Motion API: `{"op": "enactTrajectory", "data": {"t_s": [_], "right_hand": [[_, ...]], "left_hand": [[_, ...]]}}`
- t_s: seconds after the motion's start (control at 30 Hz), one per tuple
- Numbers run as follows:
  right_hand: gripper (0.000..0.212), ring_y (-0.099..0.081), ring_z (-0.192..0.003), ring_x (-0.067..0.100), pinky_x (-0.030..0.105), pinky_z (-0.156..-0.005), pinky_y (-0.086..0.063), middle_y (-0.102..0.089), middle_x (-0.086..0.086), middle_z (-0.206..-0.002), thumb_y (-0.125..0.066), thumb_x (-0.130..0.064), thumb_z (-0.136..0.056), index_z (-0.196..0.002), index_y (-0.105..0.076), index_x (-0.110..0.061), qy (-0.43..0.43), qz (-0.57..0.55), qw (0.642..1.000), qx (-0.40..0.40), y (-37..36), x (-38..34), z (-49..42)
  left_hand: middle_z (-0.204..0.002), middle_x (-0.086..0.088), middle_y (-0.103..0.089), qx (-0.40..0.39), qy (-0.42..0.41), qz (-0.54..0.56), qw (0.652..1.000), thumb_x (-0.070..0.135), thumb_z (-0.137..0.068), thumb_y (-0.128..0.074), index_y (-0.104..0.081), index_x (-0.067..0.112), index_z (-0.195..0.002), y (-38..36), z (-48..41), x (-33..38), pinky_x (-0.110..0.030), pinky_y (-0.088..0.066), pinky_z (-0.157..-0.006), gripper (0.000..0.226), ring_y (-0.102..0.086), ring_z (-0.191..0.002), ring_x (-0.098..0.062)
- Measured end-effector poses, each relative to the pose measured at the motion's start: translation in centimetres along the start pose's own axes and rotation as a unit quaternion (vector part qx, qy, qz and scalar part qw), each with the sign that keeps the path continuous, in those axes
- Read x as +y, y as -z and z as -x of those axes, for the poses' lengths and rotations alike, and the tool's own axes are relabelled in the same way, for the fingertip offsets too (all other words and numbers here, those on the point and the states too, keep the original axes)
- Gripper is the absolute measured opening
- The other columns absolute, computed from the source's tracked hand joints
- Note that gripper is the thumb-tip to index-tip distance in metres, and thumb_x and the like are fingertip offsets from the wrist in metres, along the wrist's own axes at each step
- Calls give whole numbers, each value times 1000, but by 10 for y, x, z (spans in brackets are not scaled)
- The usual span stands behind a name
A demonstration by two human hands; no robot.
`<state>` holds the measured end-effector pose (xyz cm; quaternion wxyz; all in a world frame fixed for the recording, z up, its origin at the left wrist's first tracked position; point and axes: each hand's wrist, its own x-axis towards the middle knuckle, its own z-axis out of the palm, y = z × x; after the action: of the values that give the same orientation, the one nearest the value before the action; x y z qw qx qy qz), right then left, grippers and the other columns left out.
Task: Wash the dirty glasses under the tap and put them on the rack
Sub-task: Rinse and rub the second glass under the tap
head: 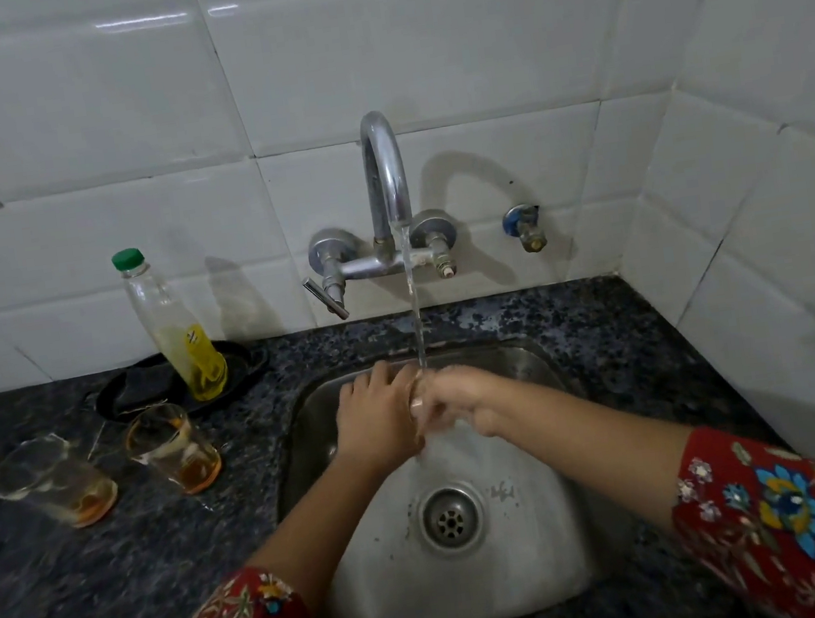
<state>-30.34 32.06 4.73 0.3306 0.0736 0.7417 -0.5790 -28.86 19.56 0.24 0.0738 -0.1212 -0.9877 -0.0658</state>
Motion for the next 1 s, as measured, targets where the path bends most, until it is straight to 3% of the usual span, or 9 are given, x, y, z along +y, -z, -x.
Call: {"op": "enactTrajectory", "data": {"t_s": [0.17,0.33,0.57,0.6,0.67,0.73,0.77,0.9,1.0], "right_hand": [[37,-60,-107,22,33,-94,-46,-64,10,-112,-35,6,-95,-125,-54,-3,-94,-229,968,-36,10,33,5],[43,-59,-112,27,32,-92,-47,-62,18,-121,-31,11,-94,-133,-48,4,-128,-264,956,-28,2,63,6],[42,-63,-99,9,16,-82,-48,-64,14,-112,-47,18,-84,-124,-53,8,171,39,981,-87,-7,73,-2],[48,-60,-108,10,18,-88,-50,-61,12,-119,-50,15,-83,-129,-51,3,238,195,945,-109,3,69,-4],[46,-52,-121,20,36,-97,-48,-58,8,-129,-56,-1,-84,-129,-55,-13,334,563,748,-111,26,51,-13],[36,-49,-125,27,41,-102,-43,-58,8,-130,-54,-11,-90,-125,-59,-16,339,761,545,-90,33,29,-18],[32,-50,-124,28,40,-103,-42,-59,10,-129,-52,-11,-92,-123,-61,-12,319,800,502,-84,29,20,-19],[19,-60,-100,33,34,-77,-43,-66,19,-104,-51,-8,-89,-98,-66,-1,217,744,631,-12,11,6,-20],[17,-62,-93,31,33,-70,-44,-68,16,-96,-52,-7,-86,-91,-68,-4,224,749,623,-23,14,3,-16]], "left_hand": [[-132,-12,-46,-164,-11,-217,962,32,-75,-75,-43,26,-134,10,2,2,-44,-35,-102,67,-45,-123,-34],[-133,-14,-46,-238,-31,-315,918,30,-84,-66,-41,20,-137,5,14,9,-42,-35,-98,60,-46,-121,-33],[-116,0,-59,-228,-1,92,969,25,-59,-86,-57,18,-117,-5,0,-13,-30,-49,-90,65,-59,-107,-18],[-113,2,-60,-215,-1,196,957,16,-57,-86,-60,16,-115,-11,-3,-17,-22,-49,-88,64,-60,-104,-11],[-110,6,-62,-179,-16,317,931,8,-59,-84,-62,13,-113,-22,-9,-21,-13,-44,-87,58,-57,-100,6],[-109,10,-61,-144,-10,352,925,10,-66,-82,-62,16,-115,-28,-14,-15,-18,-46,-92,52,-56,-101,9],[-110,11,-60,-112,2,360,926,11,-65,-81,-62,17,-116,-30,-15,-11,-18,-47,-92,56,-57,-103,5],[-95,10,-67,54,27,442,895,9,-69,-78,-63,31,-97,-22,-10,1,-16,-51,-77,38,-64,-92,-2],[-103,13,-67,33,2,460,887,13,-70,-80,-62,30,-108,-19,-4,-7,-16,-51,-84,46,-63,-97,3]]}}
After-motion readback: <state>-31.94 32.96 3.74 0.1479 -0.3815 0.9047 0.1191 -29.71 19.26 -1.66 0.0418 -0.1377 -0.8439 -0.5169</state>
